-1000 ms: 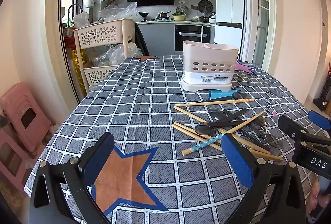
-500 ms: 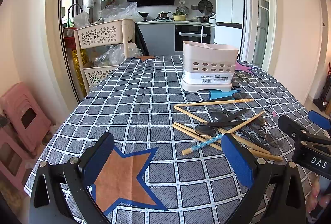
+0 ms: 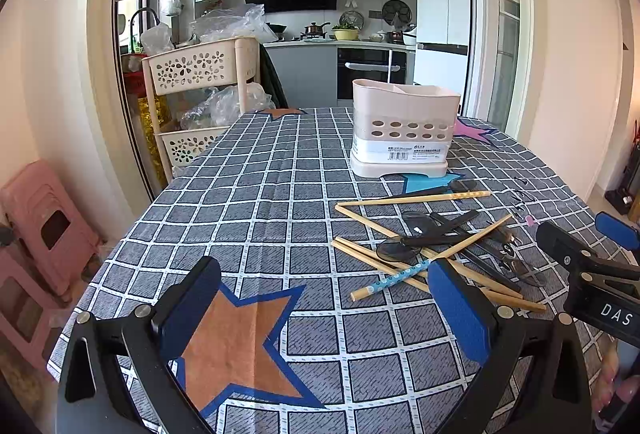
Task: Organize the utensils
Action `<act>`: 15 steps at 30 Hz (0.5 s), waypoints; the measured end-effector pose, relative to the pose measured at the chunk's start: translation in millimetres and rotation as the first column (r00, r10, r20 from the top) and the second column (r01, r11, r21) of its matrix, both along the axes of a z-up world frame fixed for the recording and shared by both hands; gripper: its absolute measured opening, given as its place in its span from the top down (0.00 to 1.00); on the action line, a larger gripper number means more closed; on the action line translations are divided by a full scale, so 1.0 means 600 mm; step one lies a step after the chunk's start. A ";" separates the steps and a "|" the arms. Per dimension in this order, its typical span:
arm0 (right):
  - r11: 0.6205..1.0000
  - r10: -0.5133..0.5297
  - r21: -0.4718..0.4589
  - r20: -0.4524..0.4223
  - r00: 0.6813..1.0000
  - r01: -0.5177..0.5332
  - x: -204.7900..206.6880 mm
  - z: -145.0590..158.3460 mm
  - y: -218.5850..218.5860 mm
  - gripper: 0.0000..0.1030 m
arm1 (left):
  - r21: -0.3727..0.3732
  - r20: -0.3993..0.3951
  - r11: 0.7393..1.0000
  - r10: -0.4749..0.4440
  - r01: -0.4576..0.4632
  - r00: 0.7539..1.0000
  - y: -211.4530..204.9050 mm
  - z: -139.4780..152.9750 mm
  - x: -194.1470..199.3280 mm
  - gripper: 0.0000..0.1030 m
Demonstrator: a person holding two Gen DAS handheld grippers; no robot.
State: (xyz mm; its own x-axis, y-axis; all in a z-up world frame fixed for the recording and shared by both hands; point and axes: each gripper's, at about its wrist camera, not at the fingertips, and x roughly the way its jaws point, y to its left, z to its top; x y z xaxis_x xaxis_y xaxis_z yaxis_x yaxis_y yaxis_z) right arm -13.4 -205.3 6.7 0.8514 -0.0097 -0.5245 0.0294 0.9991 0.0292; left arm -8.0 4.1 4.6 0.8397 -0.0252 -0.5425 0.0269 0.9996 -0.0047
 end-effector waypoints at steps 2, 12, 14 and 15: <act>1.000 0.000 0.000 -0.002 1.000 0.000 0.000 0.000 0.000 0.00 | 0.001 -0.001 1.000 0.000 0.000 1.000 0.000 0.000 0.000 0.00; 1.000 0.001 0.001 -0.001 1.000 -0.001 -0.001 0.001 0.000 0.00 | 0.000 -0.003 1.000 -0.002 0.002 1.000 0.000 0.004 -0.003 0.00; 1.000 0.000 0.000 -0.002 1.000 0.000 0.000 0.001 0.001 0.00 | 0.000 -0.003 1.000 -0.002 0.002 1.000 -0.001 0.004 -0.003 0.00; 1.000 0.001 0.000 -0.002 1.000 -0.001 0.000 0.000 0.000 0.00 | 0.001 -0.003 1.000 -0.002 0.002 1.000 -0.001 0.004 -0.004 0.00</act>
